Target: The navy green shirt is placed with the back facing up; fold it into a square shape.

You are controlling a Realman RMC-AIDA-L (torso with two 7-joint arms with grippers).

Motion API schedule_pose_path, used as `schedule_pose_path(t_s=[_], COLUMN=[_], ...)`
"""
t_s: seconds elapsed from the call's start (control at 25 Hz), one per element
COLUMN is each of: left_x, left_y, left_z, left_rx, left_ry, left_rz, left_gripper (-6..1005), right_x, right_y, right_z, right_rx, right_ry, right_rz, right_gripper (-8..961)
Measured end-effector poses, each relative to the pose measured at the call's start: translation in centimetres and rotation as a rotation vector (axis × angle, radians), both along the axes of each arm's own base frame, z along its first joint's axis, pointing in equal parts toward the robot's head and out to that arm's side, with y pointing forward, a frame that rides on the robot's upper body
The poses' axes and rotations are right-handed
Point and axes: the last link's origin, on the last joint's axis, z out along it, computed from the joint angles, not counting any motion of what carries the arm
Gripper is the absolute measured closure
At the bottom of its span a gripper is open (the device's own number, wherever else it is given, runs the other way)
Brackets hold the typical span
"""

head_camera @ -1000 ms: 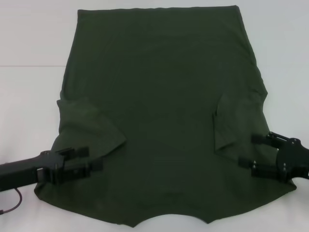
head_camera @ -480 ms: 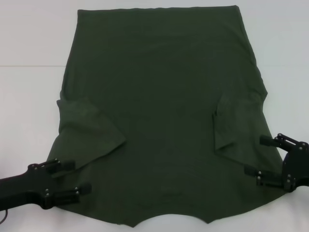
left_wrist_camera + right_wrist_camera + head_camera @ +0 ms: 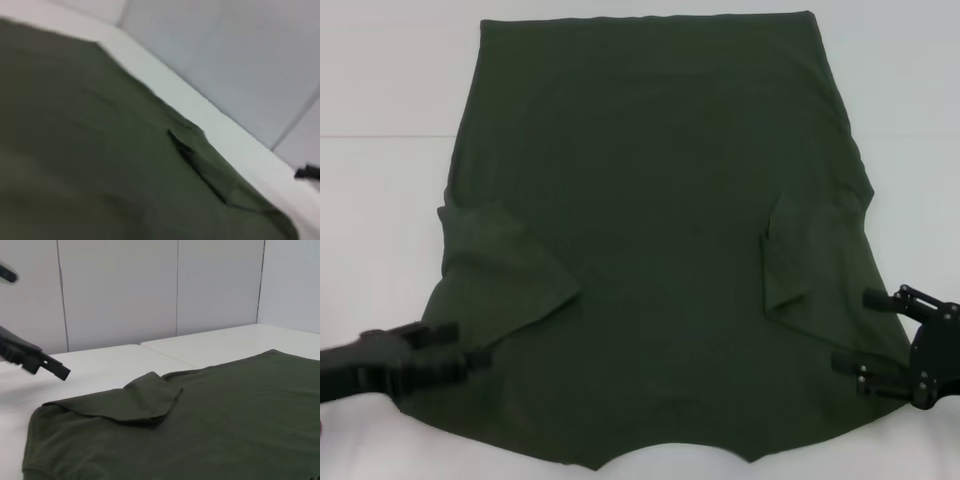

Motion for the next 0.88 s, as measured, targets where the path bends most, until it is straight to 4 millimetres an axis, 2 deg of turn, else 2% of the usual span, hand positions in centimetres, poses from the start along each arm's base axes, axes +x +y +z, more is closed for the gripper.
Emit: schedule_pose_path(t_s=[0.24, 0.48, 0.88], left_x=[-0.3, -0.9, -2.2], left_y=[0.5, 1.1, 2.6], left_z=[2.4, 3.3, 4.2], left_rx=[-0.158, -0.315, -0.258], left_ry=[-0.081, -0.044, 0.071], left_rz=[0.297, 0.587, 0.723], left_gripper=[222, 224, 227], right_x=[-0.2, -0.4, -0.8], right_y=[-0.1, 0.1, 0.5], right_z=[-0.4, -0.5, -0.6], right_rx=[-0.032, -0.038, -0.042], right_ry=[-0.008, -0.015, -0.012], right_rz=[0.008, 0.021, 0.033], right_gripper=[9, 8, 8])
